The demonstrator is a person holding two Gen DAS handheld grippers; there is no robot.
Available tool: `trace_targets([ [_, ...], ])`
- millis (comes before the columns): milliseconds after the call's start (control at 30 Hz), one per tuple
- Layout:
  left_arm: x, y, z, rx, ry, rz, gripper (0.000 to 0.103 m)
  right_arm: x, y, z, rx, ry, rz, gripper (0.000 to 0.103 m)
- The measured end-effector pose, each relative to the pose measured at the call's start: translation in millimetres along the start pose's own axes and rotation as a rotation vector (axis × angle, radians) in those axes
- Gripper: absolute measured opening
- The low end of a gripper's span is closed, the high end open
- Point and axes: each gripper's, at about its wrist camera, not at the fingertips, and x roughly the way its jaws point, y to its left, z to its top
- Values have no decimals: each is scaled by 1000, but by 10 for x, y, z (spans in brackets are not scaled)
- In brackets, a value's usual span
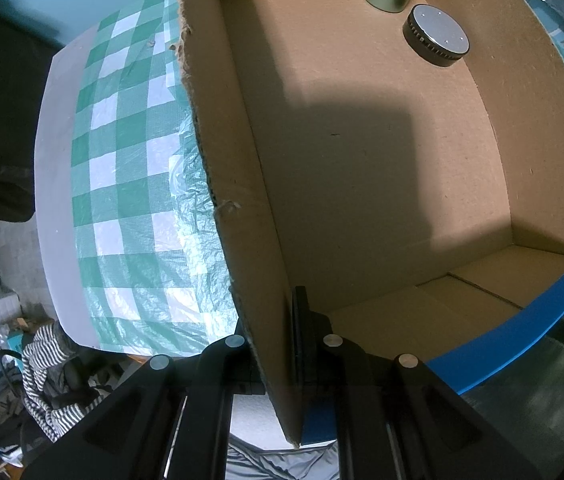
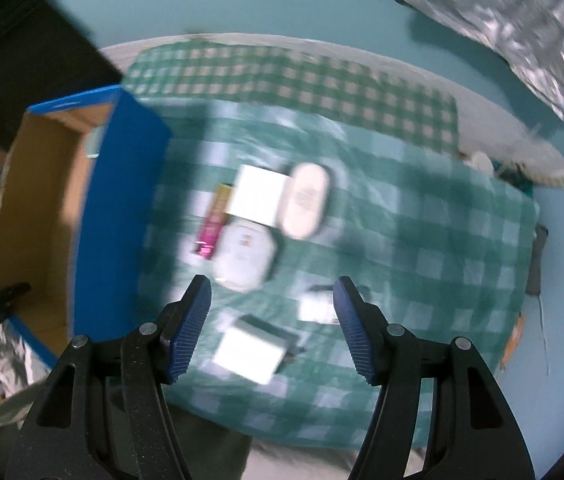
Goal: Organize rigid objects
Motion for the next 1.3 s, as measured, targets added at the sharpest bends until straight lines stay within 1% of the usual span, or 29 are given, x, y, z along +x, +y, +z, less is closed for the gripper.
trace_targets([
  [200,-6,17,-6,-6,1,1,8,340,-349,-111,59,48,-10,64],
  [433,-5,-2,-9,-8,8,5,8,699,-525,-267,88,88,-7,64],
  [667,-13,-50,0,-11,12,9,8,911,-516,-318,62,101,-8,64],
  [800,-17,-60,-7,-18,13,9,8,1019,-504,-341,65,112,-26,64],
  [867,-20,-68,-18,-19,13,7,8,1059,-491,-343,61,106,-44,64],
  [933,-17,-54,-33,-17,14,3,8,1094,-491,-352,67,107,-44,65],
  [1067,-14,-52,-40,-17,14,2,8,1086,-489,-361,82,83,-53,65],
  [1167,-9,-39,-43,-16,14,2,8,1085,-483,-376,81,84,-69,60],
  [1300,1,-28,-35,-14,13,0,8,1059,-426,-398,71,81,-74,58],
])
